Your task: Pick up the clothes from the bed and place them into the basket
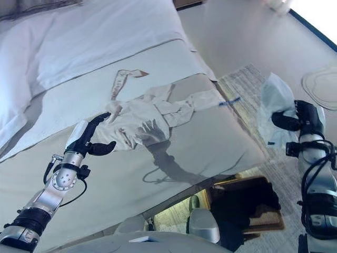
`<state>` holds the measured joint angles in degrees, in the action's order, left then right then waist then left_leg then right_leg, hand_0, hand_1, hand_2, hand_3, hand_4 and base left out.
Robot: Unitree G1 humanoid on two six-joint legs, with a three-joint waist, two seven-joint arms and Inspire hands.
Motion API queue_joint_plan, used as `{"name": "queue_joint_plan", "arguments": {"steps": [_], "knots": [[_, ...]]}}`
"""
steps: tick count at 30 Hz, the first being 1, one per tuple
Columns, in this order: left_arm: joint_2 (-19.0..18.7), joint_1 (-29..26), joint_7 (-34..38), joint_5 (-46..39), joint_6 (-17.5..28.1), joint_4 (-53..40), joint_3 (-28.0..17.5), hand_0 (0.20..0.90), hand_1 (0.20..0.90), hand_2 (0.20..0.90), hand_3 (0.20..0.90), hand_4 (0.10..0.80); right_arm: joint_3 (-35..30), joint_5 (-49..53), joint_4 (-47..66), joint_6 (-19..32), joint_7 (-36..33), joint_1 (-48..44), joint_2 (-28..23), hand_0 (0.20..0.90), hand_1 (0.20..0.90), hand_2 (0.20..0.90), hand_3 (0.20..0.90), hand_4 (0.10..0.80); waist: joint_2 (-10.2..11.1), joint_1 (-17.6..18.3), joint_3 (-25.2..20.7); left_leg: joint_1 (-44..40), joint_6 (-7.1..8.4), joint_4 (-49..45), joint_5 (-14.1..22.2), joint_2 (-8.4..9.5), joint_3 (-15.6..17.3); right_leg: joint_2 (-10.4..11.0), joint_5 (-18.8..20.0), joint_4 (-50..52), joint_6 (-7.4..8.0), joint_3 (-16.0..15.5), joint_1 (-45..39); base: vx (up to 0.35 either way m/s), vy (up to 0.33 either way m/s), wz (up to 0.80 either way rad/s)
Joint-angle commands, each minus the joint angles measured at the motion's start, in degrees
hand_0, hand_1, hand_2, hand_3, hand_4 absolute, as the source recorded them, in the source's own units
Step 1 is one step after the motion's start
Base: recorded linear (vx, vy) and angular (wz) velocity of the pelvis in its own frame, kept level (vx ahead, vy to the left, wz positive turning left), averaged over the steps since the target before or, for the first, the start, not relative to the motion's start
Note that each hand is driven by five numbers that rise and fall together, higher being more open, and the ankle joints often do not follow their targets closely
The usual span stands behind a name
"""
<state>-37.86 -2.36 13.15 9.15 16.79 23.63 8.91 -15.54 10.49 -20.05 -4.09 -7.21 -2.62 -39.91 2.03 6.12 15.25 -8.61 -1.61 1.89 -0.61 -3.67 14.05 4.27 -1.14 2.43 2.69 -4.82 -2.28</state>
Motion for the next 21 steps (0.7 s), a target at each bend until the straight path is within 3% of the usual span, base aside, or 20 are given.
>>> {"name": "queue_joint_plan", "arguments": {"steps": [1,10,21], "knots": [[-1.82,-1.74,1.65,1.32,5.39,-2.45,-2.89,0.900,0.900,0.900,0.900,0.800,-3.07,-2.93,4.64,4.93,-2.29,1.84,-2.00,0.300,0.300,0.300,0.200,0.100,0.03,1.99,-7.90,3.56,1.85,-3.78,6.32,0.28,-0.57,0.64,0.35,2.30,4.46,2.26,4.04,-0.015,0.002,-0.29],[-1.55,-3.31,0.69,1.28,4.61,-4.59,-2.48,0.900,0.900,0.900,0.900,0.800,-5.14,-1.36,-0.27,7.46,-1.30,9.41,3.83,0.300,0.300,0.300,0.200,0.100,0.23,6.42,-7.73,2.77,1.18,-4.95,7.70,0.08,2.16,-0.30,1.93,1.82,5.07,5.97,5.68,0.002,-0.017,-0.27],[-1.36,-6.58,-0.59,0.11,3.40,-4.09,1.47,0.900,0.900,0.900,0.900,0.800,0.15,-0.04,-11.21,7.25,0.82,8.91,5.80,0.300,0.300,0.300,0.200,0.100,-0.63,7.70,-8.19,1.90,1.72,-4.91,8.20,-0.21,4.37,-0.18,2.96,0.80,5.43,6.09,6.36,0.003,-0.022,-0.10]]}}
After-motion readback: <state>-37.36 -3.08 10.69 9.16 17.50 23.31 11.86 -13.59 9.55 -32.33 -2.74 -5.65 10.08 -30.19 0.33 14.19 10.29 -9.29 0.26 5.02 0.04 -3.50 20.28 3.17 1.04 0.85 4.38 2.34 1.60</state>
